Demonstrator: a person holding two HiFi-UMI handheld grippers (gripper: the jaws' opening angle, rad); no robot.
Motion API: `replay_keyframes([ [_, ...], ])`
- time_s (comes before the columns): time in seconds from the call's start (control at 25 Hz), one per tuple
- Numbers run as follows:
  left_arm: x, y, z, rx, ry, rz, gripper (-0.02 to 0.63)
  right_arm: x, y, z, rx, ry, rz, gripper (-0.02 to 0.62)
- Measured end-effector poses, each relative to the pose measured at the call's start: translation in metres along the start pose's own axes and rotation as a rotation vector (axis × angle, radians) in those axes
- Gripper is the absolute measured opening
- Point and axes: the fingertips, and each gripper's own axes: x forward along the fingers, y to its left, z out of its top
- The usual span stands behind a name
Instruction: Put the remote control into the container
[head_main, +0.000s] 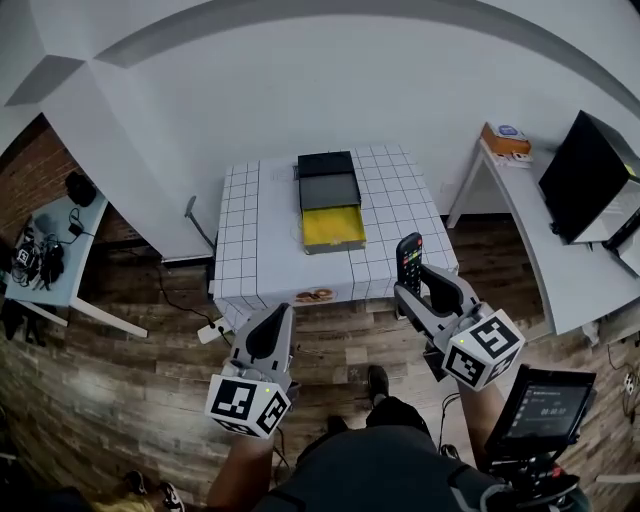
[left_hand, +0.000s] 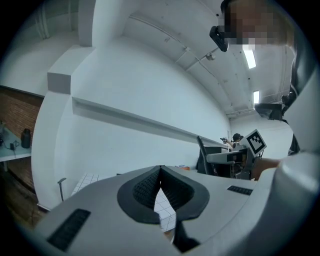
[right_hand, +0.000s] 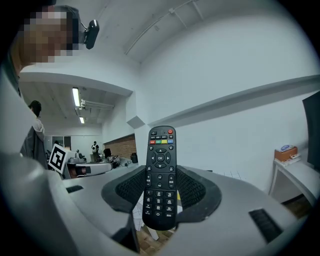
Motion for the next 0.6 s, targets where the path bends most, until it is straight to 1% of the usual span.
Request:
replay_keyframes([
  [0.12,0.026,0.014,0.0,0.001,0.004,0.019,0.009,0.027,-0.022,0.0,0.0,0.005,0.025,0.198],
  [0.28,0.067,0.029,0.008,0.013,0.011,0.063,0.009,0.065,-0.056,0.003,-0.009,0.008,0.07,0.198],
  [0.44,0.112,0.043,0.022,0.04,0.002,0.098,0.009,0.102,-0.09,0.018,-0.043,0.002,0.122,0.198],
  [0.6,0.152,0.053,0.026,0.032,0.007,0.146,0.009,0.128,-0.122,0.03,-0.053,0.004,0.182,0.198],
])
